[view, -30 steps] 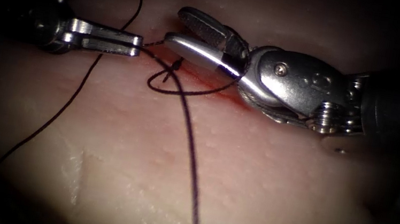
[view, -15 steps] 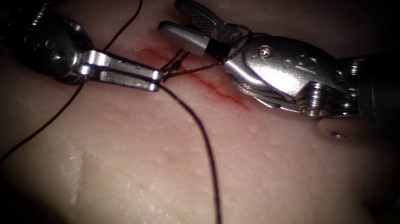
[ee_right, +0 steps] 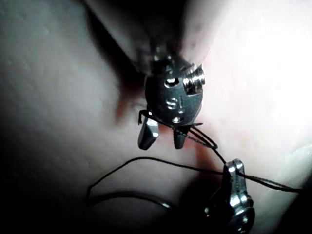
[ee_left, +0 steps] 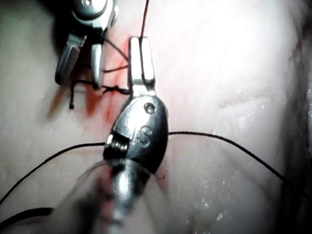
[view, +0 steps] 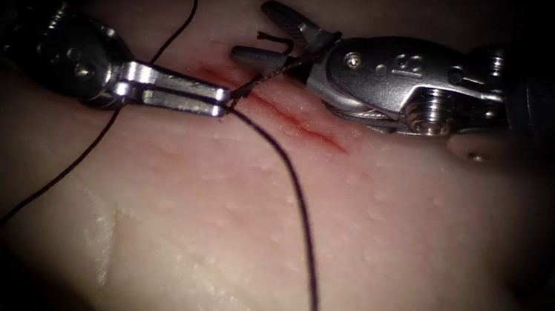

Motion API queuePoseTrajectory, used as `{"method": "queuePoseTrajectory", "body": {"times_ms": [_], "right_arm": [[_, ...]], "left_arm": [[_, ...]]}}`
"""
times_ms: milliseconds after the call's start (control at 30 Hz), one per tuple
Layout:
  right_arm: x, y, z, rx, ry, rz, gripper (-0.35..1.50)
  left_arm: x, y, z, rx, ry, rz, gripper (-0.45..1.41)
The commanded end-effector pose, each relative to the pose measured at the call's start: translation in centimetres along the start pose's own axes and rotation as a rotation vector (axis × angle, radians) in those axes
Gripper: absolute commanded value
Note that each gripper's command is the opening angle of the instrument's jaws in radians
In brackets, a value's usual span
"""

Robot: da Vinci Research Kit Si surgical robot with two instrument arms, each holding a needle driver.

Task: Wound Closure
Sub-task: Right hand picks up suture tail and pulls back through and down to tighten while left hand pulls up

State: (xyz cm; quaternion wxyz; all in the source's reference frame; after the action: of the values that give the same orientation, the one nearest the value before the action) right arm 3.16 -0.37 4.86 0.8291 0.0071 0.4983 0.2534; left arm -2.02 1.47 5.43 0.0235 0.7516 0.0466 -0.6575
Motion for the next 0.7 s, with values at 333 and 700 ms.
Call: {"method": "queuePoseTrajectory", "body": {"times_ms": [333, 700], "right_arm": [[-0.12, -0.01, 0.19, -0.041, -0.103, 0.000, 0.39], [-0.18, 0.09, 0.18, -0.068, -0.244, 0.005, 0.36]], "left_arm": [[-0.06, 0.09, 0.06, -0.003, -0.010, -0.008, -0.45], [-0.07, 0.12, 0.06, -0.007, -0.015, -0.013, -0.45]]}}
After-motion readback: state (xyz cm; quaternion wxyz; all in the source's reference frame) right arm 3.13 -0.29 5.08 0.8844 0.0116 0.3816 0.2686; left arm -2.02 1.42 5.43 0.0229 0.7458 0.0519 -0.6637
